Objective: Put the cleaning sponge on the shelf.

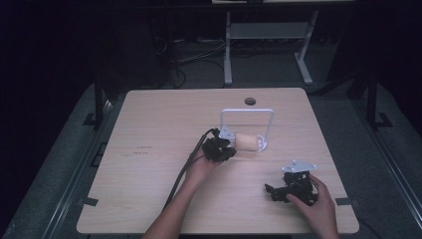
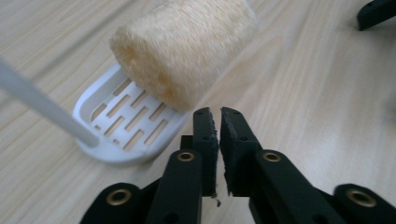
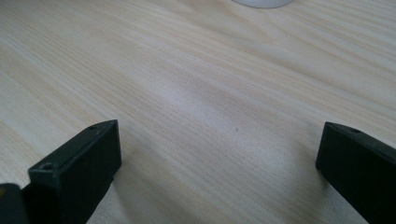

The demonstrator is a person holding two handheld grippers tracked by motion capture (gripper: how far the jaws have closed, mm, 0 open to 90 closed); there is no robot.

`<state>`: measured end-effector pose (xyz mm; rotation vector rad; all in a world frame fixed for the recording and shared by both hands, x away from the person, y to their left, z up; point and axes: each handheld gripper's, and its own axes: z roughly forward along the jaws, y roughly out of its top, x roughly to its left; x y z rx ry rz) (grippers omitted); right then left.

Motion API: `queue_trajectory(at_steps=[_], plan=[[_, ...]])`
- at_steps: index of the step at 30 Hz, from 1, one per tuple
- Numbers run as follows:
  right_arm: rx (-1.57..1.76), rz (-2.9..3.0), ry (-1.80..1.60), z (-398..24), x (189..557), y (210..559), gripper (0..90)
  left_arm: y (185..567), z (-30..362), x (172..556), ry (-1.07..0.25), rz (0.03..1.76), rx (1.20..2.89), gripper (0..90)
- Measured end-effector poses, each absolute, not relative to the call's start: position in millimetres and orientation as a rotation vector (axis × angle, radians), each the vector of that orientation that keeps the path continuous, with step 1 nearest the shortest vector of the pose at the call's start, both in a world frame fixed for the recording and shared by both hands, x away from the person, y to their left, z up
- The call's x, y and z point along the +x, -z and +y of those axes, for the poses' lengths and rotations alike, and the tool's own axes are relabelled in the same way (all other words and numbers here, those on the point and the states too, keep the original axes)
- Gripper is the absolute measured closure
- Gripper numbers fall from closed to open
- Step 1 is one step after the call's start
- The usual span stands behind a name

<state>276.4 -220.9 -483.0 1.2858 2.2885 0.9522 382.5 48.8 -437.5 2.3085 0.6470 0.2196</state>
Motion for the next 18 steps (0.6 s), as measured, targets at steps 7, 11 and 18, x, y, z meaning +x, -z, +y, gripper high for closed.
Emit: queue_trajectory(at_steps=[7, 11, 18], plan=[[1.283, 2.29, -0.954, -221, 278, 483, 0.0, 429, 75, 375, -0.19, 0.63, 2.299, 61.2], [1.283, 2.291, -0.956, -221, 279, 483, 0.0, 428, 85, 369, -0.188, 0.629, 2.292, 49.8], [1.282, 2.293, -0.955, -221, 279, 483, 0.0, 425, 109, 356, -0.204, 0.619, 2.271, 32.3]])
